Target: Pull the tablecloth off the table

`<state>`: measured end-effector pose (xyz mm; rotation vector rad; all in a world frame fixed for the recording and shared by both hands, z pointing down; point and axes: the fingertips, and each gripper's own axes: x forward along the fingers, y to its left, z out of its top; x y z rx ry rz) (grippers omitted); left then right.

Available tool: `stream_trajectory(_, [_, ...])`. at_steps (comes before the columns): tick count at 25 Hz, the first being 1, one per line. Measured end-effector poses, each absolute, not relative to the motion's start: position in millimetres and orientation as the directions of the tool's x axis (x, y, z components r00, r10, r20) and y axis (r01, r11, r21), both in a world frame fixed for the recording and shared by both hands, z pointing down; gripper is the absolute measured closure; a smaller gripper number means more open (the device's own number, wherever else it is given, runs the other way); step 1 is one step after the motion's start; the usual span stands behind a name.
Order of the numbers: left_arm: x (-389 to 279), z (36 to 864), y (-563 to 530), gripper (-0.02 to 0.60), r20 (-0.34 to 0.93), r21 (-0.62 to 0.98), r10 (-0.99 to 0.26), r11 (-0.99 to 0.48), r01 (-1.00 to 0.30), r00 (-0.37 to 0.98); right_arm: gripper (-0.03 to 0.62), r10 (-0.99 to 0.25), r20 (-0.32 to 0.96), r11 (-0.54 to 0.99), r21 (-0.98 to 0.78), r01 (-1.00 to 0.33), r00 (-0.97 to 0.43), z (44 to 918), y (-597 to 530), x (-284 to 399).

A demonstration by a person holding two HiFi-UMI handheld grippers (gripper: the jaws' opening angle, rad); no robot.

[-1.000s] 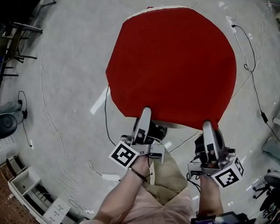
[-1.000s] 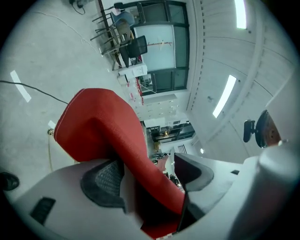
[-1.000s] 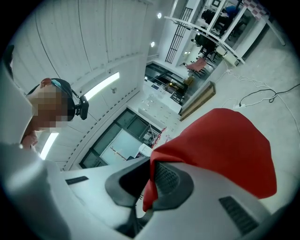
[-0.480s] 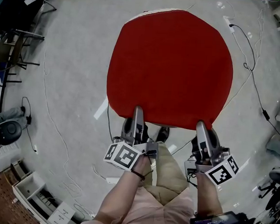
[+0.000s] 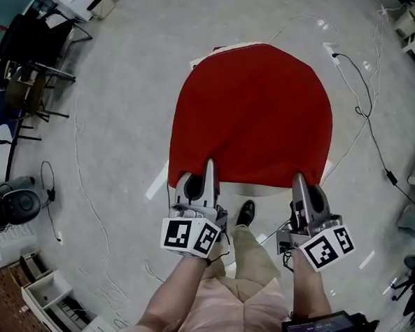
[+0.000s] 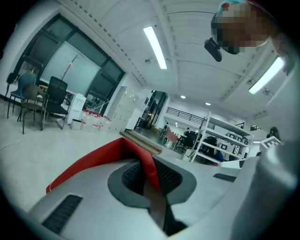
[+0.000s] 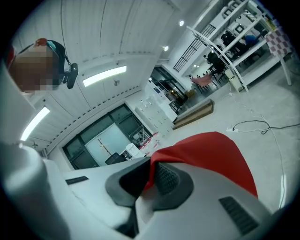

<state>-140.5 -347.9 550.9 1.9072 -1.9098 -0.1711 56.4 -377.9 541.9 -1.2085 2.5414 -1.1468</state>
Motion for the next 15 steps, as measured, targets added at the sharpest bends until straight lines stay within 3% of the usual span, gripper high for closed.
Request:
stream_trajectory(6, [-135.6,503.0,-356.2,0.541,0.180,0.276,-0.981,-0.018,-0.961,0.070,0.566,-0.732,0.208,0.431,-0.596,-0.677,-0.648,502.3,-384.0,57.0])
stream_trajectory(15, [-145.3,482.9,-325.8,0.541,0.177,0.250,-0.979,-0.051,-0.967,0.098,0.569,-0.765,0.220,0.422,-0.539,-0.729,-0.606,488.6,-347.5,46.4])
